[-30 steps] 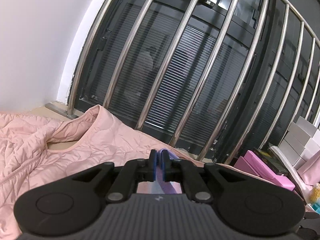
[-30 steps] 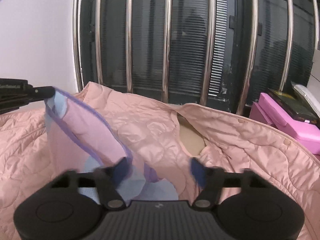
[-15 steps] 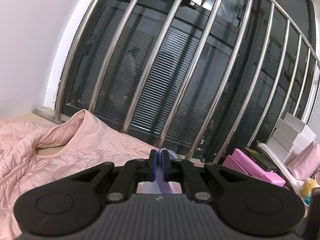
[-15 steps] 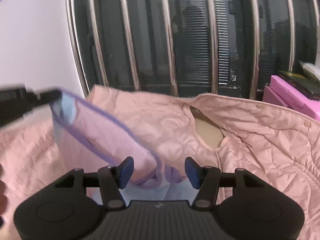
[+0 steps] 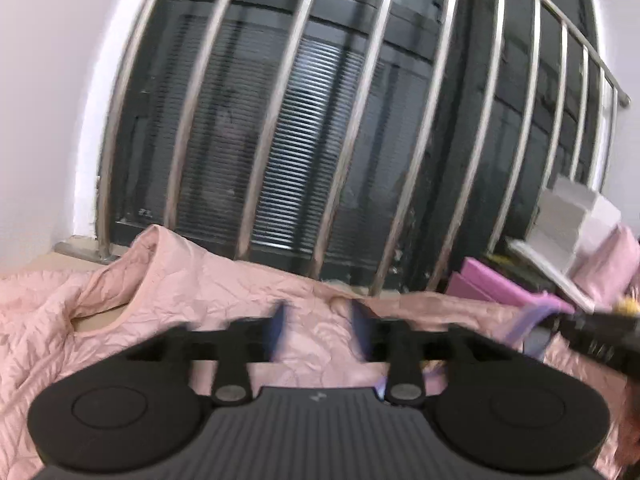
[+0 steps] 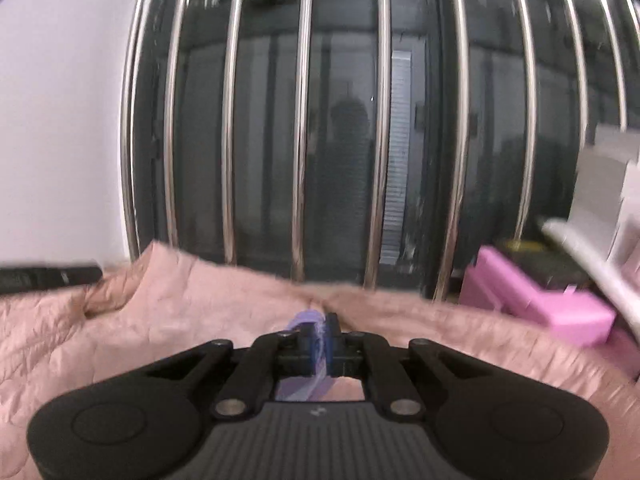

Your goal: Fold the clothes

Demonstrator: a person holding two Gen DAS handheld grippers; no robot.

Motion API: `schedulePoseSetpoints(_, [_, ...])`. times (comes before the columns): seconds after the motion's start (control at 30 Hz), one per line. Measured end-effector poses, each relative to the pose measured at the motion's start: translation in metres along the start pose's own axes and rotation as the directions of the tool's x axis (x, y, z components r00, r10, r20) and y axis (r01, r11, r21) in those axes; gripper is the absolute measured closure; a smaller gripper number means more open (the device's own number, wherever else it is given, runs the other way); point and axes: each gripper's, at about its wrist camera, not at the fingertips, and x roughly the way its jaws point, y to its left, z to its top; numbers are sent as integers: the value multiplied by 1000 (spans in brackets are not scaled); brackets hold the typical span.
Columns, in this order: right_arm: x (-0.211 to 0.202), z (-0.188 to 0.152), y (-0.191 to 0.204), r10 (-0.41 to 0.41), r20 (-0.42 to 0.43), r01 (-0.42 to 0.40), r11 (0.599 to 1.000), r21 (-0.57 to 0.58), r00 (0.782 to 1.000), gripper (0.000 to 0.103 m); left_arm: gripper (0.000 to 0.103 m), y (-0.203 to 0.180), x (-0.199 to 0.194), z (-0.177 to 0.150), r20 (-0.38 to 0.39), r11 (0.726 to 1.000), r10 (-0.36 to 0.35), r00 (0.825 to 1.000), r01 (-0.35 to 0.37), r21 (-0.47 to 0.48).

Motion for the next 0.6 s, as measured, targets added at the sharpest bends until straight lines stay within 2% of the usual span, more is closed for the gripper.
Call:
schedulePoseSetpoints(0.07, [-8, 0, 2, 66, 56, -63, 997, -52, 996, 99, 45, -9, 4, -6, -14, 997, -70, 997, 70, 41])
schedulePoseSetpoints(0.13, [-19, 0, 5, 132, 114, -120, 987, -107, 985, 99, 25, -19, 9, -13, -27, 987, -141, 990, 143, 79])
schedulePoseSetpoints(0.17, [-25, 1, 7, 159, 145, -140, 981, -133, 977, 99, 23, -24, 10, -17, -31, 982, -151, 988, 154, 107])
schedulePoseSetpoints(0.23, [-38, 2, 11, 213, 204, -175, 967, -187, 955, 99, 23, -34, 9, -22, -37, 971, -162, 986, 166, 170])
schedulePoseSetpoints(0.33, [-54, 5, 11, 263, 276, -208, 954, -215, 924, 99, 23, -37, 7, -25, -34, 964, -185, 982, 188, 188])
schedulePoseSetpoints(0.47, [-74, 9, 8, 346, 302, -267, 924, -275, 888, 99, 23, -41, 3, -29, -31, 953, -215, 976, 216, 212])
schedulePoseSetpoints(0.6, [-96, 12, 1, 431, 350, -342, 894, -289, 832, 99, 23, -41, -1, -30, -26, 940, -279, 960, 278, 196])
